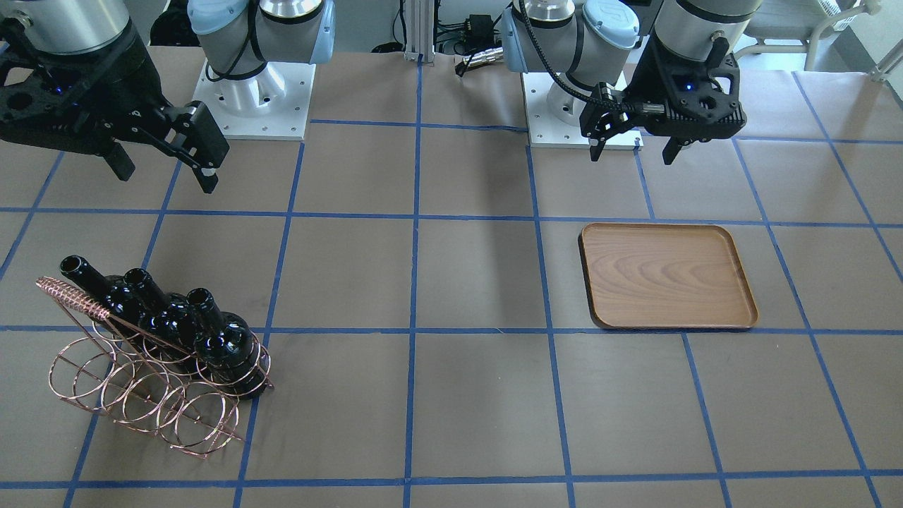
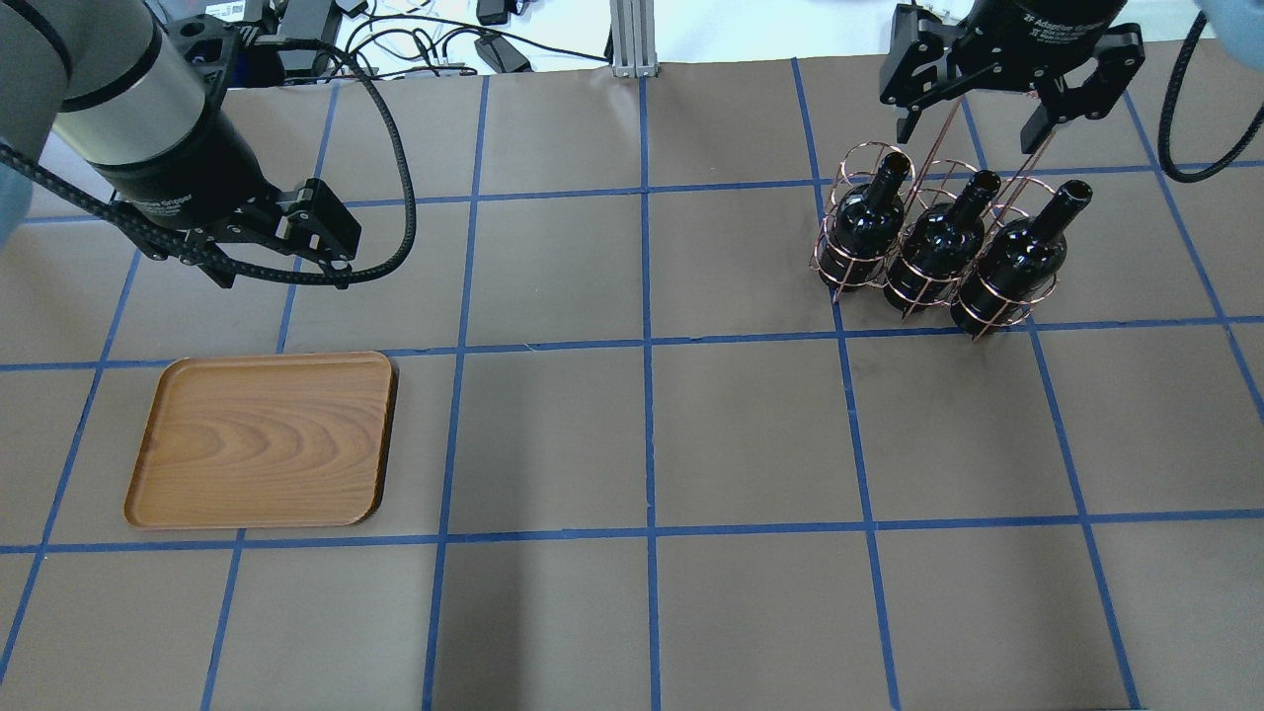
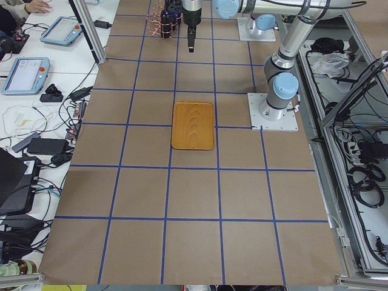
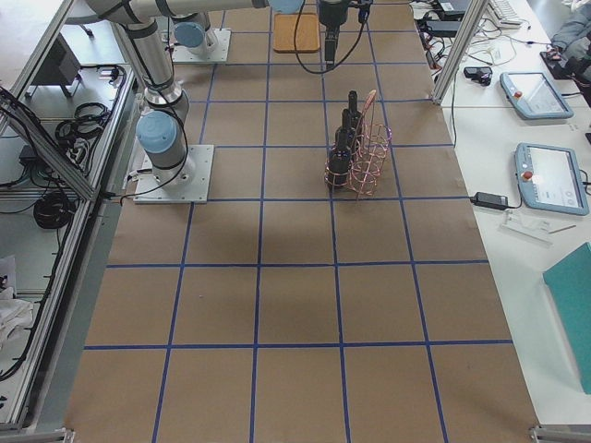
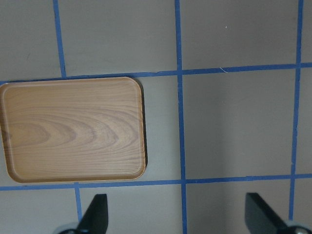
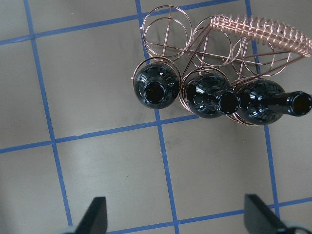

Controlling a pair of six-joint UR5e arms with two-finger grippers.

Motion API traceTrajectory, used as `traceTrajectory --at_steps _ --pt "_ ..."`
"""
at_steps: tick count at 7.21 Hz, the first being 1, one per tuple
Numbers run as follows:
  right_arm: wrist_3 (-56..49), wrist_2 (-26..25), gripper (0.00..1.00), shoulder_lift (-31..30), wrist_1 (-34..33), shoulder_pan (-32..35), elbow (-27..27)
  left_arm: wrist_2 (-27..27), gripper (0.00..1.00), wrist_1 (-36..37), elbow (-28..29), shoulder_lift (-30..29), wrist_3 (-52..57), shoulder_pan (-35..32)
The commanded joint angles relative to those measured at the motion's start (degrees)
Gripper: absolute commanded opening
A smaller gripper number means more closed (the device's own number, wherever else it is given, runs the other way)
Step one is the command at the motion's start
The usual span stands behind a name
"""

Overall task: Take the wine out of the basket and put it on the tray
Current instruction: 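Move the right gripper over the copper wine rack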

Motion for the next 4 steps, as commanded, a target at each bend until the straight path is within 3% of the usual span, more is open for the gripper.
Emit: traceTrajectory --at_steps 1,4 --pt "0.0 0.0 1.00 0.1 -0.1 -0.3 0.1 -0.1 1.00 0.0 -0.1 0.0 0.0 0.0" --pt "0.0 -0.1 1.00 1.0 -0.7 -0.8 0.1 -0.1 1.00 0.1 -0.1 -0.1 0.0 0.0"
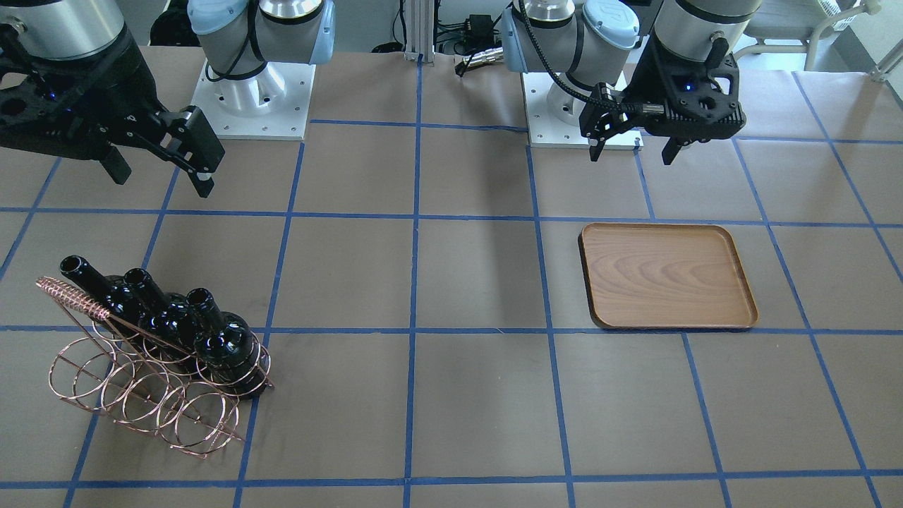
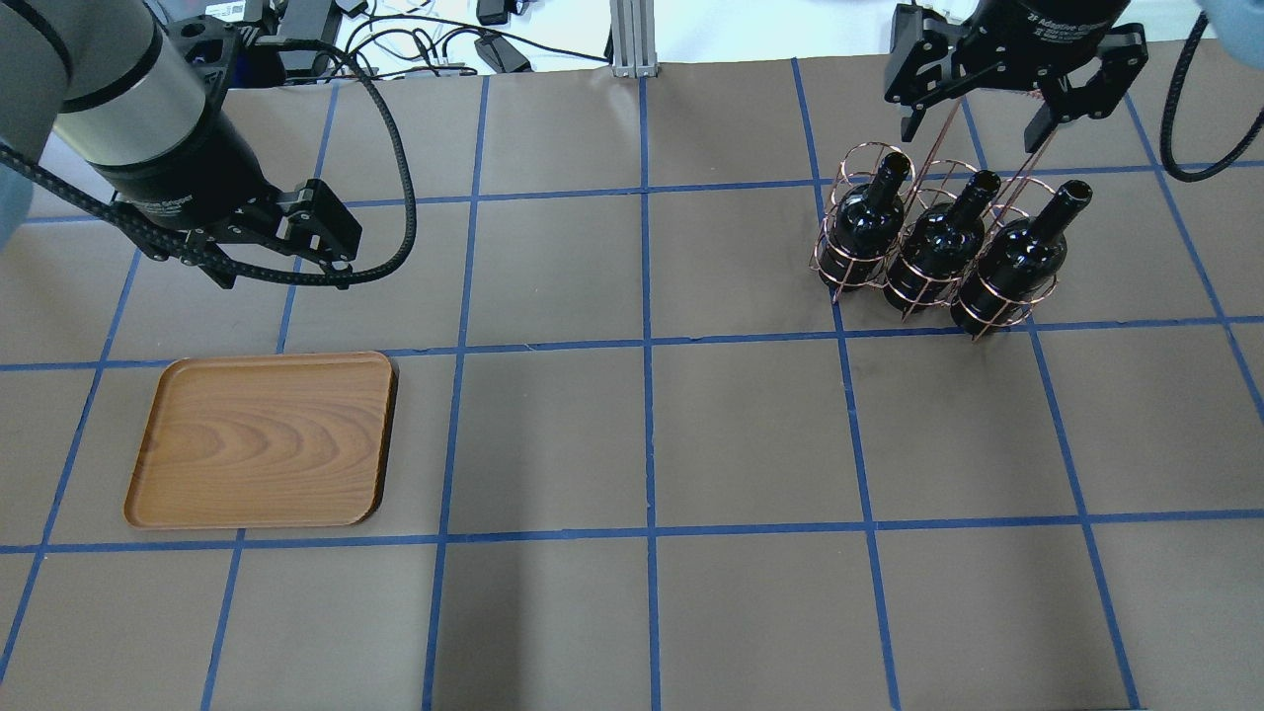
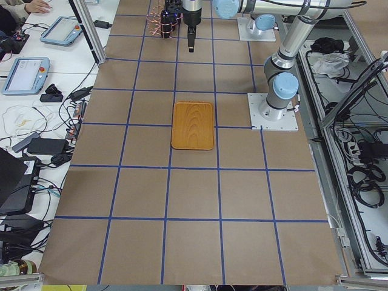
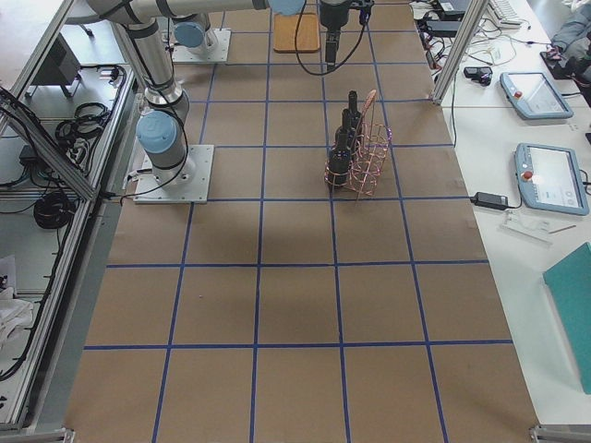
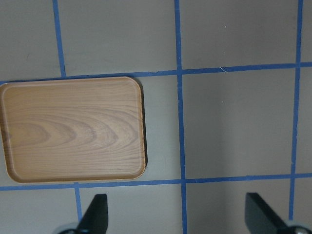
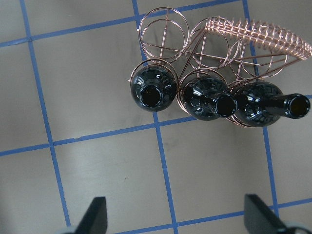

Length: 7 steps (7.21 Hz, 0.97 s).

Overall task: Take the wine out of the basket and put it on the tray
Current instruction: 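Move the right gripper over the copper wine rack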

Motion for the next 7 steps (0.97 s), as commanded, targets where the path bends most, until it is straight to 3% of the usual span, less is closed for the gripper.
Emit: traceTrajectory --at_steps 1,2,3,4,5,6,7 --pt "0.0 -0.6 1.00 1.6 -0.2 -1.2 0.0 0.0 1.00 0.0 0.0 0.0 0.0 0.0" --pt "0.2 0.1 0.99 2.4 -0.1 -3.2 0.2 0.0 1.00 0.0 0.0 0.0 -0.1 0.0" --pt "0.2 0.1 0.92 3.4 -0.8 -4.4 0.3 0.0 1.00 0.0 0.0 0.0 0.0 0.0" --pt "0.3 -0.4 0.92 4.4 -2.2 -4.6 1.0 0.0 1.00 0.0 0.0 0.0 0.0 0.0" --pt "0.2 -0.5 0.91 5.0 -6.7 -4.7 3.1 0.1 1.00 0.0 0.1 0.0 0.0 0.0" --pt "0.1 -0.2 0.78 5.5 -10.0 -4.8 5.3 0.1 1.00 0.0 0.1 0.0 0.0 0.0" --pt "0.0 0.0 0.74 6.0 -10.6 -6.0 5.5 0.1 1.00 0.0 0.0 0.0 0.0 0.0"
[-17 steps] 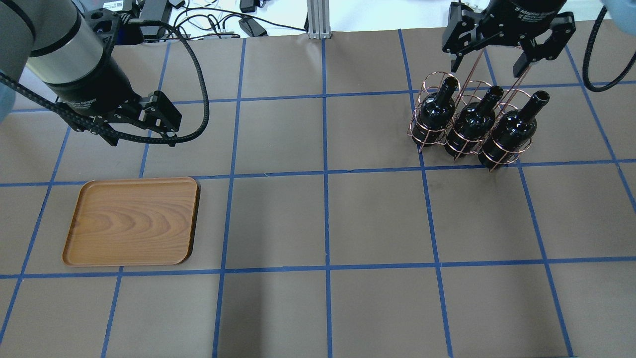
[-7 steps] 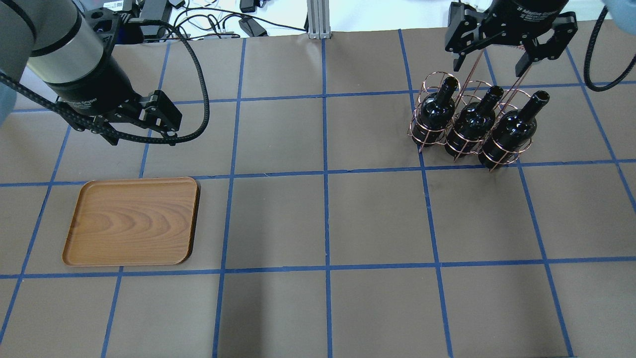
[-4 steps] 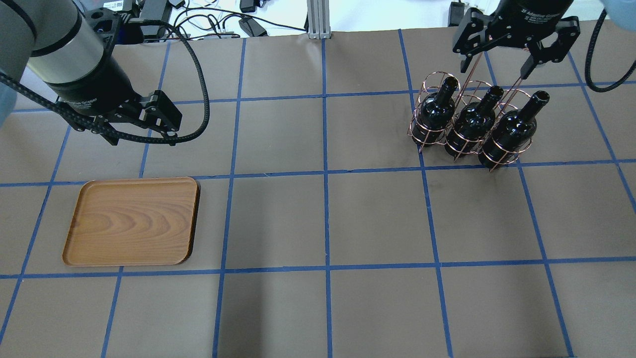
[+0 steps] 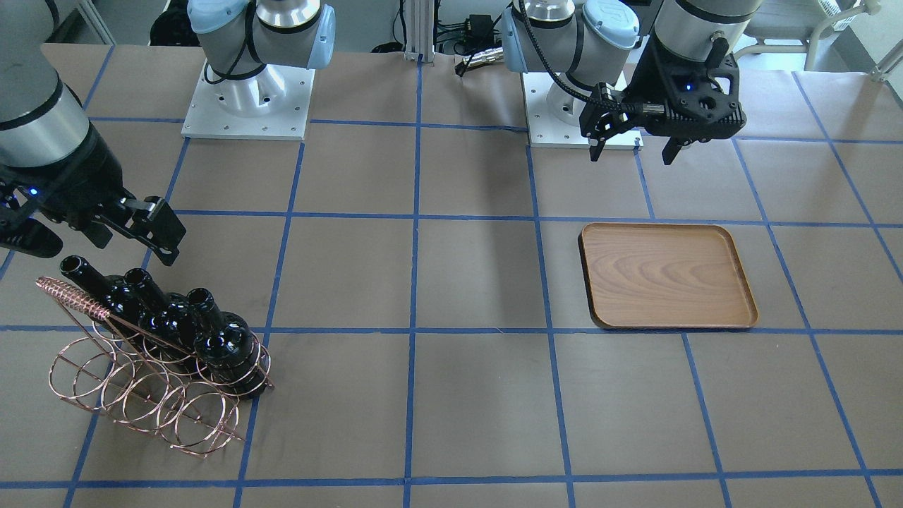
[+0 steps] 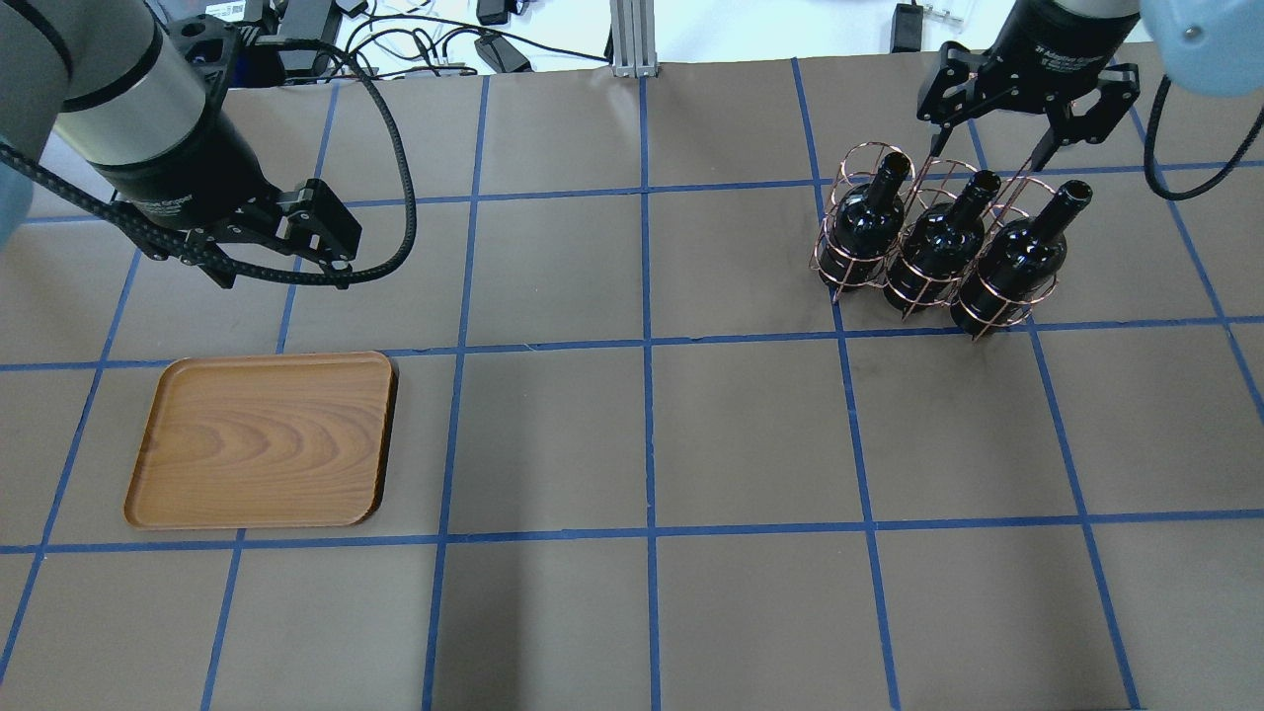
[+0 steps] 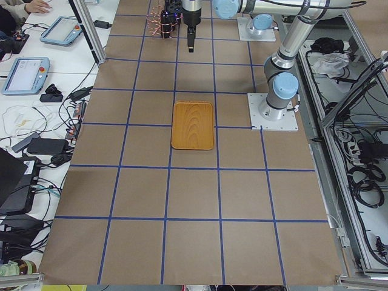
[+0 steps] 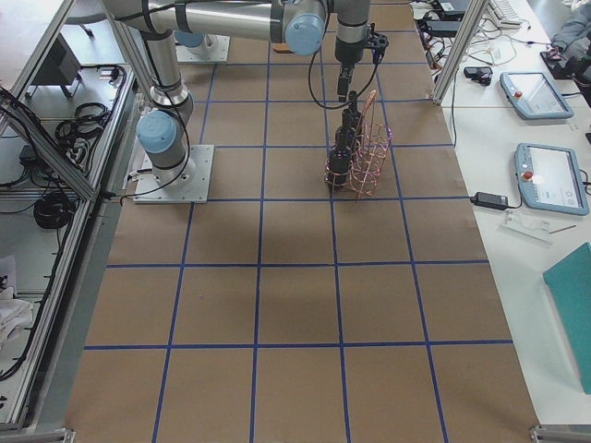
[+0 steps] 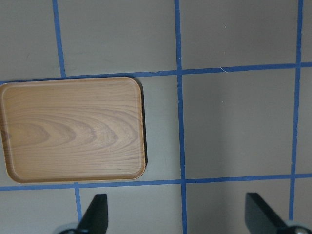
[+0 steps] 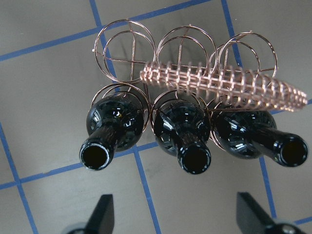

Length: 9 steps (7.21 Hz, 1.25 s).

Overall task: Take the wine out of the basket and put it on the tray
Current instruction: 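Lower the right gripper onto the middle wine bottle's neck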

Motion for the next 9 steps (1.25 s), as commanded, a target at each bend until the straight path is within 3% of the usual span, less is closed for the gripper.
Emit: traceTrajectory --at_steps 1,3,5,9 --pt "-0.1 0.3 0.74 0.8 -1.9 -2.8 1.4 0.0 1.00 -0.1 -0.1 0.0 0.0 0.0" --pt "0.0 0.3 0.74 0.9 -2.0 -3.1 1.5 0.0 1.00 0.0 -0.1 0.0 0.0 0.0" --pt "-0.1 0.3 0.65 1.6 -2.6 -3.0 1.8 0.0 1.00 -0.1 -0.1 0.0 0.0 0.0" --pt "0.0 0.3 0.65 2.7 -3.2 -2.7 1.9 0.1 1.00 -0.2 -0.1 0.0 0.0 0.0"
